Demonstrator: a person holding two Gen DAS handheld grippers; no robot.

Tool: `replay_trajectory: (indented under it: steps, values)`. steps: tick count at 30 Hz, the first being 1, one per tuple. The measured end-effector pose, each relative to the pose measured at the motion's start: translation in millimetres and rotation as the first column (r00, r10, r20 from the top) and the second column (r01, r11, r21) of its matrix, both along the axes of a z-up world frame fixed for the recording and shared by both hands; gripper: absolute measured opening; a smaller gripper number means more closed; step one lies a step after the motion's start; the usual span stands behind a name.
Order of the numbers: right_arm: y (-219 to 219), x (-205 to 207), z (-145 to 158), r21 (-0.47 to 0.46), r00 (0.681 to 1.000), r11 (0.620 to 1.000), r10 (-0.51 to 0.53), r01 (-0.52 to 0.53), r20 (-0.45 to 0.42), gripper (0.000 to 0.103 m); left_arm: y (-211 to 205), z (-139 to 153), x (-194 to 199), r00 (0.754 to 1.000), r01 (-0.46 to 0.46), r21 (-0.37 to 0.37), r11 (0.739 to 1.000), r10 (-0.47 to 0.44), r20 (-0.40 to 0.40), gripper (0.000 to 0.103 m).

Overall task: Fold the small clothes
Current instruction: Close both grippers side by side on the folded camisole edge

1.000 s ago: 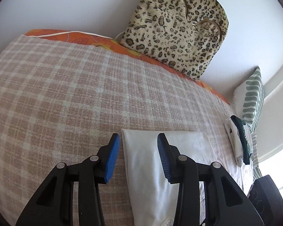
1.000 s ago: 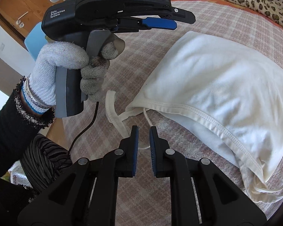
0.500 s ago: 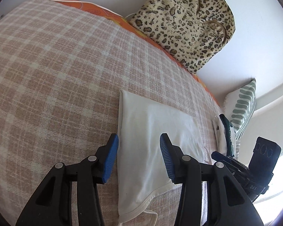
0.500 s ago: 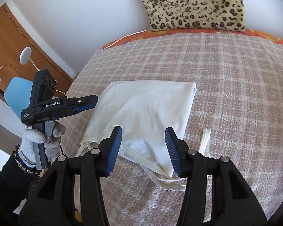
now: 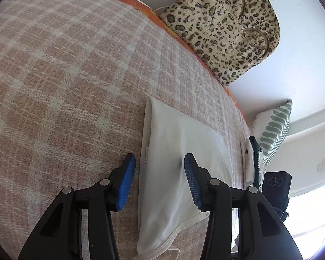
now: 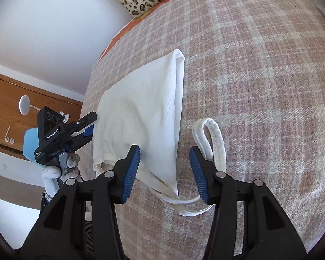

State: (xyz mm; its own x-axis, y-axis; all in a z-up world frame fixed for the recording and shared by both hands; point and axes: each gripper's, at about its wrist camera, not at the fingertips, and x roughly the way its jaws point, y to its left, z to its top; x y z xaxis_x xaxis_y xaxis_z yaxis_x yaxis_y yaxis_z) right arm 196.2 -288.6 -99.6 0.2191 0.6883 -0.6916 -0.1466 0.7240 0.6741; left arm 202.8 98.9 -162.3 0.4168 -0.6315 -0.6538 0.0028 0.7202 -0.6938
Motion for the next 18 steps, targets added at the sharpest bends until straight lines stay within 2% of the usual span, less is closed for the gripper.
replay_trajectory:
  steps: [5, 13, 18]
  values:
    - [-8, -11, -5, 0.065, 0.999, 0.998, -0.006, 0.008, -0.045, 0.050, 3, -2, 7, 1.000, -0.015, -0.028, 1.000, 0.014, -0.008, 0.045]
    - [-26, -41, -12, 0.136, 0.997, 0.991, 0.012, -0.002, -0.070, 0.050, 10, -12, 24, 0.998, -0.045, -0.144, 0.989, 0.040, -0.038, 0.046]
    - [-28, -44, -16, 0.188, 0.997, 0.982, 0.012, 0.004, -0.080, 0.050, 5, -11, 34, 1.000, -0.013, -0.142, 0.990, 0.010, -0.016, 0.046]
